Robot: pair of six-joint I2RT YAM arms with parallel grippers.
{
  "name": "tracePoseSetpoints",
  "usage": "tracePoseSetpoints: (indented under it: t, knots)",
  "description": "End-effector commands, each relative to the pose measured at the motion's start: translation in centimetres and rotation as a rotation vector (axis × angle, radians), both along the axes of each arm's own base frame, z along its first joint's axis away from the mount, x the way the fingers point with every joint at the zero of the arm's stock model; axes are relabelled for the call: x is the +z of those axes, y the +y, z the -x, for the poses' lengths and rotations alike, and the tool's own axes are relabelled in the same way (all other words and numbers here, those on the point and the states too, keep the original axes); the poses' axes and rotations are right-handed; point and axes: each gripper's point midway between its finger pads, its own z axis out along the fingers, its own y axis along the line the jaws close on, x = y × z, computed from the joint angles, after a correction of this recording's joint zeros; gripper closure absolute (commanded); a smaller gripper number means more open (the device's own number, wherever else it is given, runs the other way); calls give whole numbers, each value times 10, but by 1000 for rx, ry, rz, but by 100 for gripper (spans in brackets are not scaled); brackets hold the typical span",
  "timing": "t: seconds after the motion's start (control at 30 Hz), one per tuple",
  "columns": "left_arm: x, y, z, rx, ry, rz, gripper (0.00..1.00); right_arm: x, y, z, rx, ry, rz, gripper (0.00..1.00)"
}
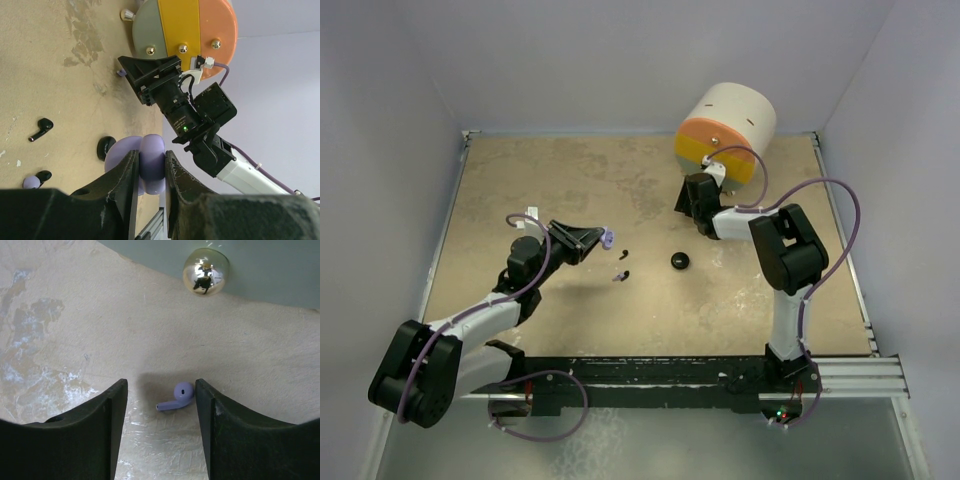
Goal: Insert the wireless bluetooth earbuds into the charging case
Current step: Pick up the earbud from the center of the board.
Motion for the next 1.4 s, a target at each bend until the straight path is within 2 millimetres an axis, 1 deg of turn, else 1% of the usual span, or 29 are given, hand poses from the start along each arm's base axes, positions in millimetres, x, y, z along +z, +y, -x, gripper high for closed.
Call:
tracePoseSetpoints:
  t: [0.0, 0.27, 0.33, 0.6, 0.9, 1.37]
  knots:
    - [17, 1, -5, 10, -74, 6, 100, -12, -19, 13, -65, 50, 43, 43]
    - [16, 1, -5, 9, -71, 9, 100, -19, -34, 21, -112, 84, 107, 48]
    - [17, 1, -5, 10, -74, 10, 100, -20, -35, 23, -114, 92, 112, 49]
    - [18, 1, -4, 7, -76, 13, 100, -24, -34, 23, -106, 114, 120, 60]
    - [17, 0, -4, 6, -74, 14, 100, -29, -39, 26, -105, 143, 162, 61]
    - [17, 0, -4, 4, -76, 21, 100, -36, -37, 28, -72, 186, 189, 62]
